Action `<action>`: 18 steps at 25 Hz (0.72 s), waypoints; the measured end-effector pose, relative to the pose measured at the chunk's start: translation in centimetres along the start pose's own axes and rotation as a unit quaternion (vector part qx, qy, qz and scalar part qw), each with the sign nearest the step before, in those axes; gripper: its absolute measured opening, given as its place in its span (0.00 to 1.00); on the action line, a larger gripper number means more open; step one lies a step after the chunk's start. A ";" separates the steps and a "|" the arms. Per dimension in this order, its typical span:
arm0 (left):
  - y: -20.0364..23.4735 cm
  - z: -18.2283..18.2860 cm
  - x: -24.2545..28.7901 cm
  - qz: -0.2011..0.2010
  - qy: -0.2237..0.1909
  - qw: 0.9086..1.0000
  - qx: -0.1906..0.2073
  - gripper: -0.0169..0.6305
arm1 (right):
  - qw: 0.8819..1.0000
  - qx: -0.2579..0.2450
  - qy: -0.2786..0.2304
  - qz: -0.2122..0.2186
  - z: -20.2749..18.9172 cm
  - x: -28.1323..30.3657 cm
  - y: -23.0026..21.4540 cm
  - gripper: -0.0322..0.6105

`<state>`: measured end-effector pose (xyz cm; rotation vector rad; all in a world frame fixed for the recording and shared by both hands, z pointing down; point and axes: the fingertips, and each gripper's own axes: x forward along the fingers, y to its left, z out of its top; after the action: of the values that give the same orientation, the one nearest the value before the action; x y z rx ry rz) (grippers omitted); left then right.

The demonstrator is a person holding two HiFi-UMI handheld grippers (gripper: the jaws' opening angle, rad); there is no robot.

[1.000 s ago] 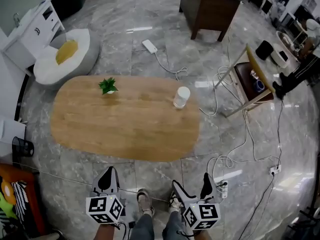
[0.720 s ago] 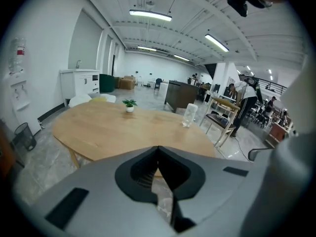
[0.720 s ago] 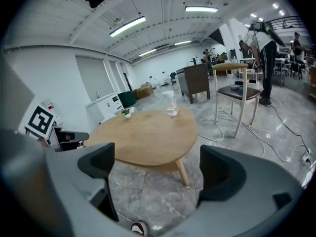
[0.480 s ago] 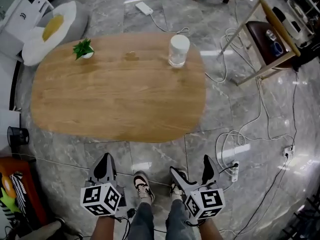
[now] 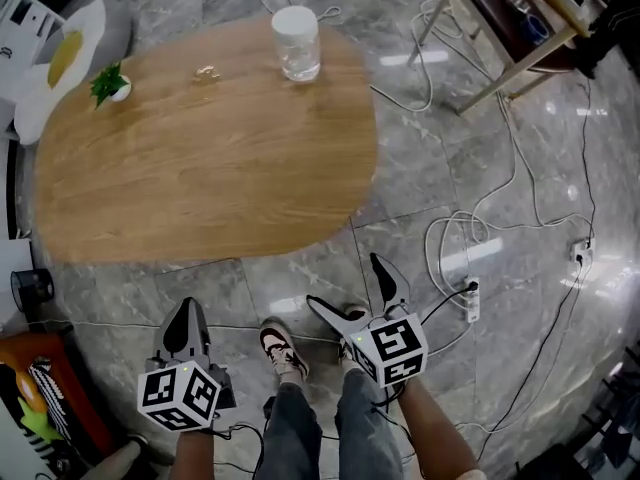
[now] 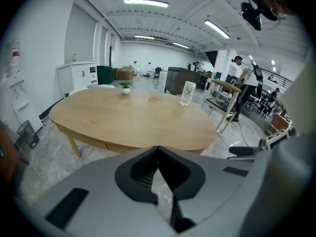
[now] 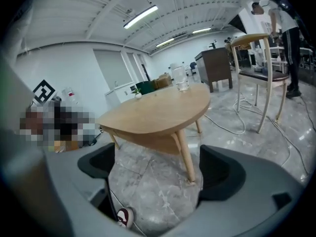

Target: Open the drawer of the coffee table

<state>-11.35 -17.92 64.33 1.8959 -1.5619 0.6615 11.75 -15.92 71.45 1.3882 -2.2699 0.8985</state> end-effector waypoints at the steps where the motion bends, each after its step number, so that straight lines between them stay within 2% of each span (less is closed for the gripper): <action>1: 0.0 0.0 0.0 0.001 0.000 1.000 0.001 0.01 | 1.000 -0.010 0.006 0.010 -0.2 0.7 0.0 0.89; 5: -0.2 0.0 0.3 0.005 0.003 1.000 0.006 0.01 | 0.998 -0.042 0.021 0.041 -0.5 3.1 -0.5 0.87; 11: 0.1 -0.4 0.8 0.011 0.016 1.000 0.008 0.01 | 0.995 -0.058 0.029 0.074 0.0 5.8 -1.8 0.84; 18: 0.0 -0.8 2.2 0.025 0.028 0.999 -0.009 0.01 | 0.990 -0.070 0.048 0.111 -0.6 8.2 -3.2 0.81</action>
<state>-10.89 -18.90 66.43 1.8156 -1.5782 0.7134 10.70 -22.12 77.65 1.0262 -2.3953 0.8338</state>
